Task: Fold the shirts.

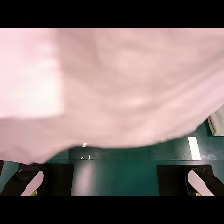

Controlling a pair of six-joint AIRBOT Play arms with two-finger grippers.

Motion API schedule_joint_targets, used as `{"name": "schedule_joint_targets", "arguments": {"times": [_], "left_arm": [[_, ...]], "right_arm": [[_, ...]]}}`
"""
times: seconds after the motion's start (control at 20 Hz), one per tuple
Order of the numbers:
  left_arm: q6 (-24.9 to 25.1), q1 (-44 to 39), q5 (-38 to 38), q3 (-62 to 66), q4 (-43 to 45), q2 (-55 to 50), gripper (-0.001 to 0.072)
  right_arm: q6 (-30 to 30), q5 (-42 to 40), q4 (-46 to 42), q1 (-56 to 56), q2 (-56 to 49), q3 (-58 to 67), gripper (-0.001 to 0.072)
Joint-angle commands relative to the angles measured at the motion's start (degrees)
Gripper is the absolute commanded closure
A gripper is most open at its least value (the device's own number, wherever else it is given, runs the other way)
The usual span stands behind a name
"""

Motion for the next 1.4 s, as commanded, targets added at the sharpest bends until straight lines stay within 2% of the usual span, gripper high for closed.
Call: {"name": "schedule_joint_targets", "arguments": {"times": [0.0, 0.2, 0.4, 0.6, 0.75, 0.9, 1.1, 1.2, 1.35], "left_arm": [[0.0, 0.0, -7.1, -13.9, 0.3, -3.7, 0.0682], [0.7, 0.0, -7.0, -28.0, 0.3, -14.6, 0.0682], [2.3, 0.0, 0.0, -31.4, 0.0, -30.7, 0.0682], [9.4, 0.0, 13.6, -29.4, -9.5, -42.7, 0.0682], [11.1, 0.0, 16.4, -23.9, -10.5, -47.6, 0.0682], [11.0, 0.2, 13.4, -21.3, -8.9, -47.9, 0.0682], [8.9, -0.8, -1.2, -21.2, 3.8, -47.5, 0.0683], [8.8, -2.0, -3.2, -23.7, 10.4, -47.1, 0.0683], [8.8, -2.1, -0.9, -30.2, 10.8, -47.1, 0.0682]], "right_arm": [[0.3, 6.4, -0.8, 0.5, -7.7, -4.1, 0.0698], [0.1, 7.3, -1.0, 5.8, -19.7, -13.5, 0.0698], [0.2, 3.1, -1.4, 8.0, -34.2, -17.4, 0.0698], [0.2, -1.2, -1.4, 7.9, -46.1, -9.3, 0.0698], [0.2, -2.8, -1.4, 7.9, -50.4, -1.6, 0.0698], [0.1, -2.7, -1.5, 7.9, -50.5, -0.3, 0.0698], [0.2, -3.4, -5.4, 8.7, -45.5, -11.6, 0.0699], [0.1, -6.1, -8.0, 10.0, -42.4, -18.9, 0.0699], [0.2, -12.3, -8.9, 11.7, -38.3, -28.8, 0.0699]]}}
